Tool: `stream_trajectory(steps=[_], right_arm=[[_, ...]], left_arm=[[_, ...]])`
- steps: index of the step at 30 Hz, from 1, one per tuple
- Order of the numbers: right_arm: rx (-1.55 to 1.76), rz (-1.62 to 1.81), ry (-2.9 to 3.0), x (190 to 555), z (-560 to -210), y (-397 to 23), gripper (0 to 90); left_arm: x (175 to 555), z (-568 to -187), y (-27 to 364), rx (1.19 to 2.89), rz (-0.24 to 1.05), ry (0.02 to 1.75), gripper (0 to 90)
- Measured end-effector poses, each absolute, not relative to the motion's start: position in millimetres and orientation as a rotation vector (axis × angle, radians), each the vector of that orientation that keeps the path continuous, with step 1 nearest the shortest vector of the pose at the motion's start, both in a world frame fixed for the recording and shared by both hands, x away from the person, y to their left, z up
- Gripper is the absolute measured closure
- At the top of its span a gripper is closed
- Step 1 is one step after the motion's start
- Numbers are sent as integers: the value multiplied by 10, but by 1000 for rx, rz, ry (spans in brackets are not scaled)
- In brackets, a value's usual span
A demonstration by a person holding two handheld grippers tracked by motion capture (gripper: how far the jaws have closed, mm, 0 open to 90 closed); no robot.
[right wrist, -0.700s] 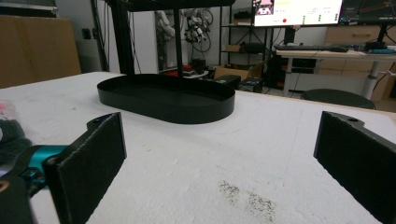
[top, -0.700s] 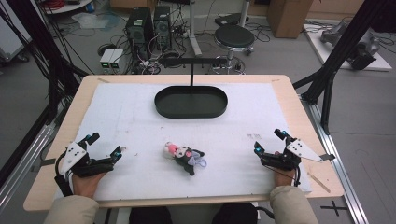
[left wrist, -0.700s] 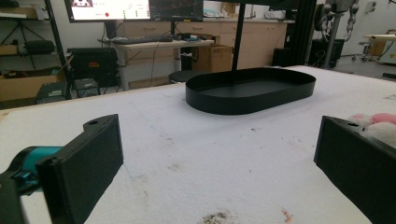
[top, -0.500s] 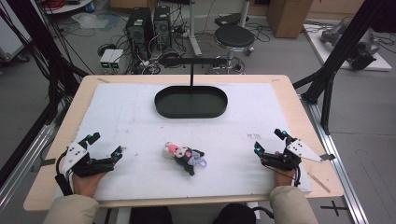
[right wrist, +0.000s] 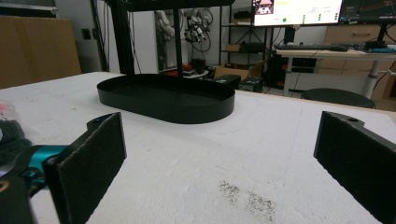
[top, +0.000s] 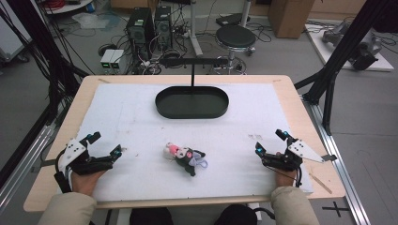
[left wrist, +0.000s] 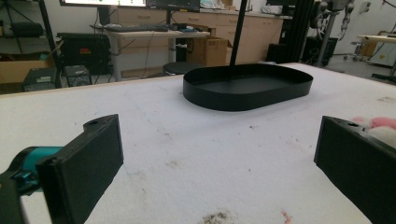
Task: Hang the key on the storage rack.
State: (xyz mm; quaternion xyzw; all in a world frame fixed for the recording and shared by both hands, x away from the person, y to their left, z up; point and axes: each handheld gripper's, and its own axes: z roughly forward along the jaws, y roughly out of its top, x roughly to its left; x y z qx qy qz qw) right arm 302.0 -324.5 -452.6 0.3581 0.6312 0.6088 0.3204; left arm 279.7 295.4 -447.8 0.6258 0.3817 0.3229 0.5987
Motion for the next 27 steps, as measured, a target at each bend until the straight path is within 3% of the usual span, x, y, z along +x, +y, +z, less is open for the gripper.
stream_trajectory(steps=[6, 11, 27], right_arm=[[943, 1601, 1659, 3025, -4526, -3246, 14], [944, 1600, 1661, 3020, -4526, -3244, 14], [943, 1600, 1661, 3021, -4526, -3245, 14]], left_arm=[[2947, -4164, 2938, 1532, 709, 793, 17], [3151, -3865, 2841, 1650, 593, 650, 17], [3600, -3269, 2208, 2038, 365, 279, 17]])
